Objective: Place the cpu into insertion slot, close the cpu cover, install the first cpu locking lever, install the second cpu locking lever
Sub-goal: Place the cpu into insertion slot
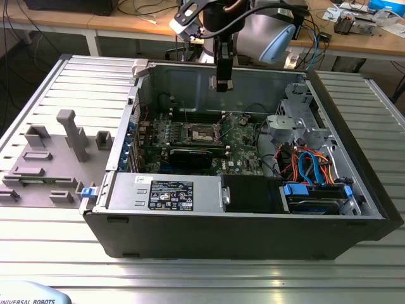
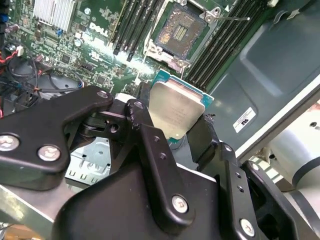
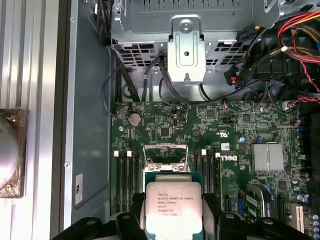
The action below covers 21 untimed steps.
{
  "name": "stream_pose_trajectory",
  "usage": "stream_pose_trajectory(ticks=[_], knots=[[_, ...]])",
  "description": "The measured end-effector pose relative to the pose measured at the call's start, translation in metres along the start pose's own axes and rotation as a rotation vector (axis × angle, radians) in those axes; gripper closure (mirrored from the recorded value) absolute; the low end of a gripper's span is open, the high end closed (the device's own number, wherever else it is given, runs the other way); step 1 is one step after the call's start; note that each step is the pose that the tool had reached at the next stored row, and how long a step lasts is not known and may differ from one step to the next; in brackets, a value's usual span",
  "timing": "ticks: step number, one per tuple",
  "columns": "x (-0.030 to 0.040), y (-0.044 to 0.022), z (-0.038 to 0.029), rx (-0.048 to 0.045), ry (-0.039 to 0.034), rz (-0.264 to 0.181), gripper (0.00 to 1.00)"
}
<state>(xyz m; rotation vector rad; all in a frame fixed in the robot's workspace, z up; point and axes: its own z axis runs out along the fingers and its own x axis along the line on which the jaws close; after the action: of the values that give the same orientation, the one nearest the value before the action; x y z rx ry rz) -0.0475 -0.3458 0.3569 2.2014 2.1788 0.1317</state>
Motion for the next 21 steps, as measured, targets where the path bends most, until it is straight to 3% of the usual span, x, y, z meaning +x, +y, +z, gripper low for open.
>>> stream_pose_trajectory(ticks=[3,21], knots=[[-0.0002,-0.0029,0.0025,0.0003,0.0023,-0.005,0.46],[-0.0007,-0.0047,0.0198,0.0041,0.0068,-0.031,0.46]])
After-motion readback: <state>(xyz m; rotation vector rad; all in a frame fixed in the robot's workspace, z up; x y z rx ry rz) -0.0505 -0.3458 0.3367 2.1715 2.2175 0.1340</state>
